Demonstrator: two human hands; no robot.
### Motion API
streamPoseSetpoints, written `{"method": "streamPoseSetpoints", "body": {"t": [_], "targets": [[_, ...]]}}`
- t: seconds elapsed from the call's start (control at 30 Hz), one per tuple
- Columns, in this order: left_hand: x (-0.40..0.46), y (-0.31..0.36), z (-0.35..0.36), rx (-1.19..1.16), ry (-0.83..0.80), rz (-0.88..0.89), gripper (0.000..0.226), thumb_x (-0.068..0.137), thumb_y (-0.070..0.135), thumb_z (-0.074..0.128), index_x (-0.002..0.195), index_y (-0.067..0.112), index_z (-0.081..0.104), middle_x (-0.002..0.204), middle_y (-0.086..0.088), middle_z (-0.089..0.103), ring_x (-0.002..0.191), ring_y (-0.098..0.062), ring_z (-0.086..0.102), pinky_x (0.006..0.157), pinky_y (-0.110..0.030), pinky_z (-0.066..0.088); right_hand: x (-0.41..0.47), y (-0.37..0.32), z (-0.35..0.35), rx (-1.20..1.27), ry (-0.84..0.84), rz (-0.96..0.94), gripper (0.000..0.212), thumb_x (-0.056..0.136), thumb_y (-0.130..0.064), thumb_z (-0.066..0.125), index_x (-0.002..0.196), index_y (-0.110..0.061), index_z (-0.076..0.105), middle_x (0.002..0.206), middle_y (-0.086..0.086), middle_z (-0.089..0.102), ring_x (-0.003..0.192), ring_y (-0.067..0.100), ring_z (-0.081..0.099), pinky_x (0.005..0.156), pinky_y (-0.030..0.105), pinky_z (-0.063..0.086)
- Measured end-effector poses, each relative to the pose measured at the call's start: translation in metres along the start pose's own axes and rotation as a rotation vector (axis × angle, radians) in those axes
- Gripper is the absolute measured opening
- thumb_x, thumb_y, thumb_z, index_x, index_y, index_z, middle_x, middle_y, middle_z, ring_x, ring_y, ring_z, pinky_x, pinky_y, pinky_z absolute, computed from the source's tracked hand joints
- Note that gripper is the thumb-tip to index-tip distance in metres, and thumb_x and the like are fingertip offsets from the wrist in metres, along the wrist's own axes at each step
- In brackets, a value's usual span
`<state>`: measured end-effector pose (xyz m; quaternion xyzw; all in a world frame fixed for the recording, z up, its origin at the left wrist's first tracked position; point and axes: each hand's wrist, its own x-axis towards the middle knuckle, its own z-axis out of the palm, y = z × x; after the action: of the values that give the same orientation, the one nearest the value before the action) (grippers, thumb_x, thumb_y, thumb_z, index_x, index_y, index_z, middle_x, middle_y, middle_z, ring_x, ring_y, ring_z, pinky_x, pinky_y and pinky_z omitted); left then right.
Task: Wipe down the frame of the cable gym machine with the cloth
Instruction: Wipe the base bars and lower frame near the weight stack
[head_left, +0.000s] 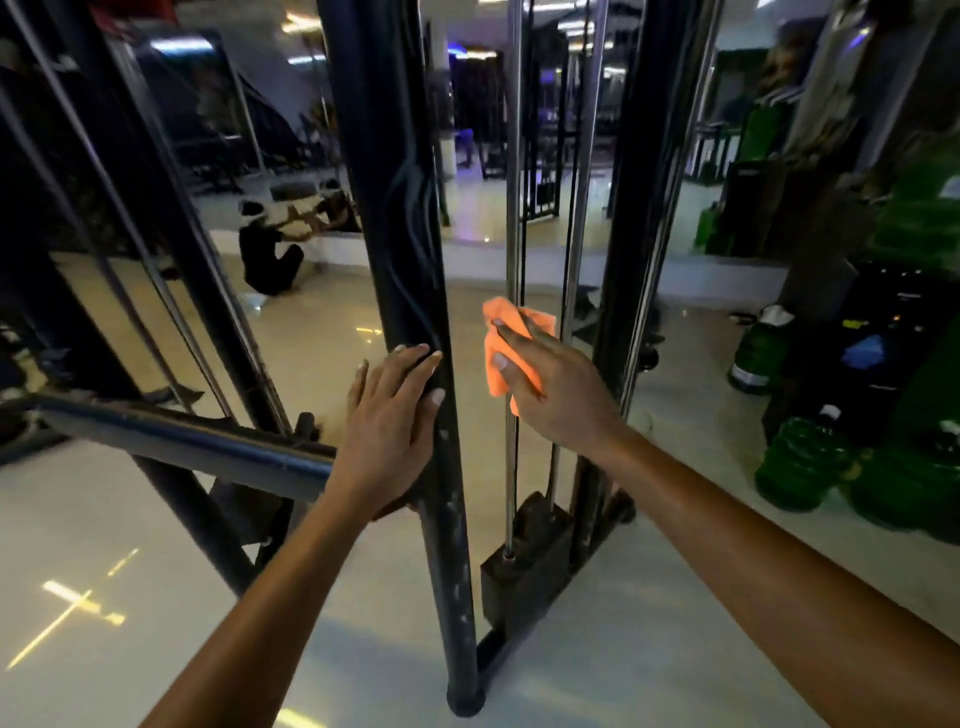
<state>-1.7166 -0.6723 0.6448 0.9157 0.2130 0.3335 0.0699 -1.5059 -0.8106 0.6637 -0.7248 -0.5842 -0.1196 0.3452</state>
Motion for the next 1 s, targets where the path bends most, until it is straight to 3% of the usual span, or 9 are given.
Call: {"method": "streamPoseSetpoints", "body": {"t": [0.23, 0.4, 0.53, 0.7, 0.8, 1.0], "targets": [[0.115, 0.046, -0.110, 0.173, 0.228, 0.087, 0.053, 0.111, 0.040, 0.038, 0.159, 0.020, 0.050, 0.166, -0.001, 0.043, 0.158, -0.025, 0.033, 0.130, -0.057, 0.023, 0.123, -0.029, -0.131, 0.027, 0.175, -0.229, 0.053, 0.115, -0.047, 0.050, 0.165, -0.032, 0.043, 0.174, 0.002, 0.037, 0.157, 0.028, 0.042, 0.116, 0.049, 0.048], [0.200, 0.074, -0.220, 0.329, 0.369, 0.124, 0.052, 0.114, 0.044, 0.041, 0.163, 0.028, 0.042, 0.172, 0.001, 0.029, 0.162, -0.022, 0.022, 0.133, -0.053, 0.016, 0.207, -0.077, -0.222, 0.035, 0.319, -0.367, 0.057, 0.113, -0.049, 0.051, 0.167, -0.032, 0.041, 0.174, 0.001, 0.038, 0.162, 0.023, 0.032, 0.124, 0.047, 0.038], [0.254, 0.097, -0.300, 0.357, 0.490, 0.119, 0.052, 0.112, 0.044, 0.044, 0.163, 0.034, 0.041, 0.172, 0.004, 0.027, 0.161, -0.022, 0.022, 0.131, -0.049, 0.019, 0.265, -0.118, -0.284, 0.017, 0.435, -0.441, 0.058, 0.111, -0.052, 0.051, 0.165, -0.031, 0.045, 0.171, 0.004, 0.044, 0.160, 0.021, 0.036, 0.127, 0.046, 0.039], [0.309, 0.105, -0.366, 0.302, 0.505, 0.122, 0.046, 0.112, 0.048, 0.043, 0.158, 0.043, 0.043, 0.168, 0.013, 0.029, 0.158, -0.022, 0.028, 0.127, -0.058, 0.028, 0.320, -0.151, -0.327, -0.049, 0.490, -0.489, 0.060, 0.112, -0.054, 0.048, 0.167, -0.030, 0.041, 0.172, 0.001, 0.042, 0.154, 0.028, 0.045, 0.120, 0.050, 0.044], [0.340, 0.108, -0.394, 0.217, 0.504, 0.112, 0.045, 0.113, 0.046, 0.043, 0.157, 0.040, 0.046, 0.165, 0.014, 0.035, 0.151, -0.020, 0.039, 0.120, -0.047, 0.038, 0.344, -0.165, -0.337, -0.054, 0.526, -0.511, 0.059, 0.113, -0.050, 0.049, 0.167, -0.028, 0.041, 0.172, 0.001, 0.041, 0.153, 0.029, 0.045, 0.119, 0.049, 0.042], [0.398, 0.114, -0.422, 0.013, 0.488, 0.062, 0.048, 0.115, 0.043, 0.041, 0.162, 0.033, 0.044, 0.165, 0.003, 0.041, 0.150, -0.022, 0.040, 0.114, -0.037, 0.035, 0.401, -0.192, -0.331, -0.080, 0.595, -0.519, 0.060, 0.113, -0.051, 0.046, 0.168, -0.030, 0.035, 0.178, 0.000, 0.029, 0.155, 0.030, 0.042, 0.111, 0.048, 0.046]]}}
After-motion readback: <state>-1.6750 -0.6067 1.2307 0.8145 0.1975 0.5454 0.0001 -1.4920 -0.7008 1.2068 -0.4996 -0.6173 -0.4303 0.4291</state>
